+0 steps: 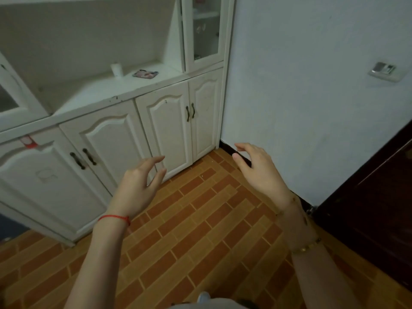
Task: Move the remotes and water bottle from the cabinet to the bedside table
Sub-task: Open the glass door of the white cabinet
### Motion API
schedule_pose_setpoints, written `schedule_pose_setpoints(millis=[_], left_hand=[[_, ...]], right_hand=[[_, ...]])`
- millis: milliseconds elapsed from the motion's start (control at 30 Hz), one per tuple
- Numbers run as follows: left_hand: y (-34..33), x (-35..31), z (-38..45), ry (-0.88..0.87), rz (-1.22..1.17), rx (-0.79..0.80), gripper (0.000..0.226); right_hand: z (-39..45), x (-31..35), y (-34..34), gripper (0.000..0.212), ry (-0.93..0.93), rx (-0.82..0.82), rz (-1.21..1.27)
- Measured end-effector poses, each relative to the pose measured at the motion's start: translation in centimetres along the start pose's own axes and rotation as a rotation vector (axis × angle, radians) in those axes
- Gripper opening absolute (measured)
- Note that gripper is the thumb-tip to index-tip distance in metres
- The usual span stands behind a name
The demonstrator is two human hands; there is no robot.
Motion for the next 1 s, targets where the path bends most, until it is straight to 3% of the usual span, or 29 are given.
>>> schedule_pose_setpoints(millis=[500,1000], left_hand=[[-3.7,6.1,16.0,0.045,-0.035,0.049,0.042],[-1.7,7.6,42.4,-0.012,0.051,-0.105,0.041]], right_hand=[[15.5,-4.6,-7.7,0.039,-0.038,0.063,0.098],[44.6,-5.5,-8.0,0.039,0.143,0.034,0.116]])
Point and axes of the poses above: each hand's wrist, its own z-axis towards the middle knuckle, its own y-axis out of the back of the hand, x = y × z, the point moved 7 cm from there along z, towards the middle knuckle, and after that the axes turned 9 degrees about -z, right-handed, at the moved point
